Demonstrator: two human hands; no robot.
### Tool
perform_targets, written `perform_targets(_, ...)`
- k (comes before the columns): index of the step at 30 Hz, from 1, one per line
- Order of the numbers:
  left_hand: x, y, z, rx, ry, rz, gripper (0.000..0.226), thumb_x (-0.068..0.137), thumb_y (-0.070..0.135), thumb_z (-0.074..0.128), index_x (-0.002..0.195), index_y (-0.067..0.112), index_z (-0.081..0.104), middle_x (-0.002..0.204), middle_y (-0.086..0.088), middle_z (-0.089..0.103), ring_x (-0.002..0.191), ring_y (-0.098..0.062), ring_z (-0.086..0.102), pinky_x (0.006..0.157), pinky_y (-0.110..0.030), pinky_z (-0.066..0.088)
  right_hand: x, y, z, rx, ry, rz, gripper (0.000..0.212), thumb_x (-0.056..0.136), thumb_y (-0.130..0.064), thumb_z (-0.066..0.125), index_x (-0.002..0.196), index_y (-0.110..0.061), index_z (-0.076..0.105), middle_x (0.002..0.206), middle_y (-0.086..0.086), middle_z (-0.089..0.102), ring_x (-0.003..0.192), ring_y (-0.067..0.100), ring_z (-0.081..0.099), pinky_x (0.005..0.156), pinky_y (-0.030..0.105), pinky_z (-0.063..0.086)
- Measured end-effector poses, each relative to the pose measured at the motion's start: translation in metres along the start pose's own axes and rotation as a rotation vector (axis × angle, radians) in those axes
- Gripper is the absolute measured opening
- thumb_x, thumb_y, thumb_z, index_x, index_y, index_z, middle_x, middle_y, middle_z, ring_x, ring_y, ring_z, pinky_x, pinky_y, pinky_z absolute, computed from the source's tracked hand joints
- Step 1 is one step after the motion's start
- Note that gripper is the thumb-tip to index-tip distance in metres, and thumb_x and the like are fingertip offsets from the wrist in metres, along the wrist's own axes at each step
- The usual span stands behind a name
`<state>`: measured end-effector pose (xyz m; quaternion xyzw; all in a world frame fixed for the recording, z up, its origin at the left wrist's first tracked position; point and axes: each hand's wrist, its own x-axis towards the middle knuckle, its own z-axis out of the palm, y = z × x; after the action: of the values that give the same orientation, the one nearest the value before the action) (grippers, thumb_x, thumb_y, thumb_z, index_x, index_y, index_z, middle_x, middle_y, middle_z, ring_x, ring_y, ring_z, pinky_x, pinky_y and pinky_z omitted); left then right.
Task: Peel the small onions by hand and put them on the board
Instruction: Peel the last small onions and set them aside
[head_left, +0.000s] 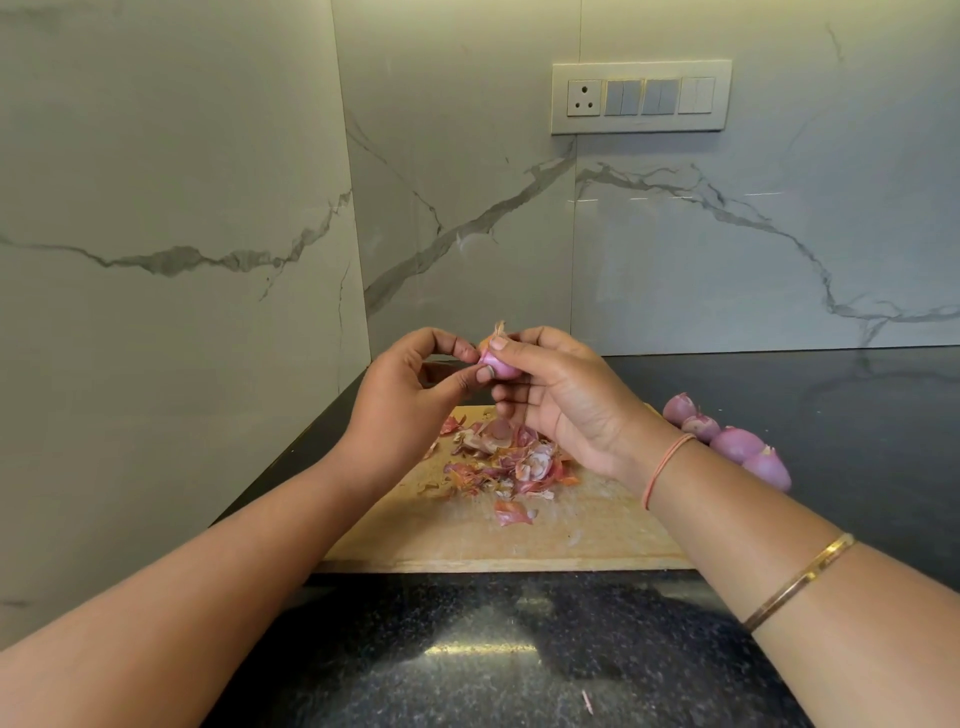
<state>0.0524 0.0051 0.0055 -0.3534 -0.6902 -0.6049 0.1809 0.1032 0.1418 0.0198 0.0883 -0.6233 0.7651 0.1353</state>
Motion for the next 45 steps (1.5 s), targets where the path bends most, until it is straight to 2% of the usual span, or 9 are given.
perform_targets(8, 0.001, -0.003, -0.001, -0.032, -0.034, -0.058, 0.008, 0.087, 0.012, 0.061, 0.082, 0.018, 0.062, 0.103, -0.011, 0.066, 0.092, -0.023, 0.067, 0.085, -0.035, 0.055, 0.000, 0.000, -0.002, 0.008, -0.012, -0.034, 0.021, 0.087, -0.004, 0.063, 0.106, -0.005, 0.055, 0.075, 0.009, 0.063, 0.063, 0.013, 0.059, 0.059, 0.022, 0.052)
perform_targets(13, 0.002, 0.001, -0.002, -0.015, 0.058, -0.091, 0.009, 0.093, 0.016, 0.055, 0.085, 0.021, 0.057, 0.105, -0.004, 0.065, 0.085, -0.008, 0.064, 0.076, -0.021, 0.055, 0.002, -0.001, -0.004, -0.073, -0.002, -0.030, 0.017, 0.088, -0.003, 0.061, 0.105, -0.006, 0.059, 0.085, 0.014, 0.061, 0.065, 0.013, 0.055, 0.058, 0.019, 0.048)
perform_targets(16, 0.005, 0.001, -0.007, 0.006, 0.143, -0.139, 0.007, 0.094, 0.020, 0.053, 0.087, 0.021, 0.056, 0.092, 0.002, 0.064, 0.073, -0.002, 0.063, 0.077, -0.033, 0.057, 0.002, 0.001, -0.004, -0.133, -0.009, -0.016, 0.017, 0.088, -0.001, 0.060, 0.102, -0.010, 0.062, 0.085, 0.012, 0.059, 0.064, 0.011, 0.052, 0.058, 0.020, 0.045)
perform_targets(21, 0.007, -0.001, -0.006, 0.018, 0.219, -0.207, 0.012, 0.096, 0.015, 0.051, 0.085, 0.020, 0.052, 0.089, 0.001, 0.061, 0.077, -0.010, 0.064, 0.071, -0.023, 0.055, 0.000, 0.001, -0.001, -0.155, -0.049, 0.014, 0.021, 0.092, -0.004, 0.057, 0.112, -0.009, 0.062, 0.090, 0.011, 0.060, 0.064, 0.010, 0.050, 0.057, 0.023, 0.041)
perform_targets(25, 0.011, -0.005, -0.011, 0.003, 0.290, -0.317, 0.004, 0.097, 0.015, 0.050, 0.095, 0.016, 0.053, 0.087, 0.000, 0.062, 0.076, -0.013, 0.065, 0.078, -0.034, 0.055, -0.002, -0.002, -0.001, -0.081, -0.098, 0.053, 0.016, 0.094, -0.005, 0.052, 0.108, -0.009, 0.058, 0.083, 0.013, 0.061, 0.058, 0.014, 0.058, 0.056, 0.027, 0.048)
perform_targets(32, 0.006, -0.004, -0.012, 0.119, 0.148, -0.237, 0.018, 0.091, 0.006, 0.056, 0.082, 0.021, 0.059, 0.084, -0.001, 0.062, 0.075, -0.019, 0.061, 0.077, -0.040, 0.055, -0.001, -0.004, -0.004, 0.011, -0.117, 0.021, 0.017, 0.091, 0.003, 0.051, 0.107, -0.002, 0.058, 0.077, 0.015, 0.062, 0.062, 0.017, 0.062, 0.058, 0.024, 0.053)
perform_targets(36, 0.003, 0.001, -0.010, 0.175, 0.069, -0.177, 0.023, 0.090, 0.006, 0.053, 0.083, 0.026, 0.062, 0.086, 0.007, 0.064, 0.075, -0.016, 0.059, 0.067, -0.030, 0.050, 0.000, -0.003, -0.005, 0.039, -0.113, -0.009, 0.022, 0.089, 0.010, 0.049, 0.107, 0.001, 0.059, 0.077, 0.015, 0.064, 0.062, 0.015, 0.062, 0.058, 0.023, 0.053)
perform_targets(40, 0.002, 0.004, -0.011, 0.106, -0.007, -0.065, 0.021, 0.087, 0.020, 0.063, 0.102, 0.030, 0.053, 0.106, 0.010, 0.060, 0.097, -0.008, 0.061, 0.084, -0.027, 0.052, 0.001, -0.002, -0.006, 0.007, -0.063, -0.023, 0.017, 0.091, -0.006, 0.057, 0.106, 0.000, 0.062, 0.083, 0.011, 0.063, 0.063, 0.014, 0.059, 0.054, 0.022, 0.050)
perform_targets(45, -0.002, 0.008, -0.009, 0.100, -0.124, 0.163, 0.034, 0.082, 0.013, 0.070, 0.098, 0.035, 0.051, 0.107, 0.012, 0.061, 0.096, -0.001, 0.064, 0.078, -0.020, 0.054, -0.001, -0.002, -0.005, -0.026, -0.046, -0.015, 0.011, 0.087, -0.015, 0.063, 0.088, -0.005, 0.061, 0.073, 0.009, 0.063, 0.064, 0.016, 0.057, 0.055, 0.023, 0.051)
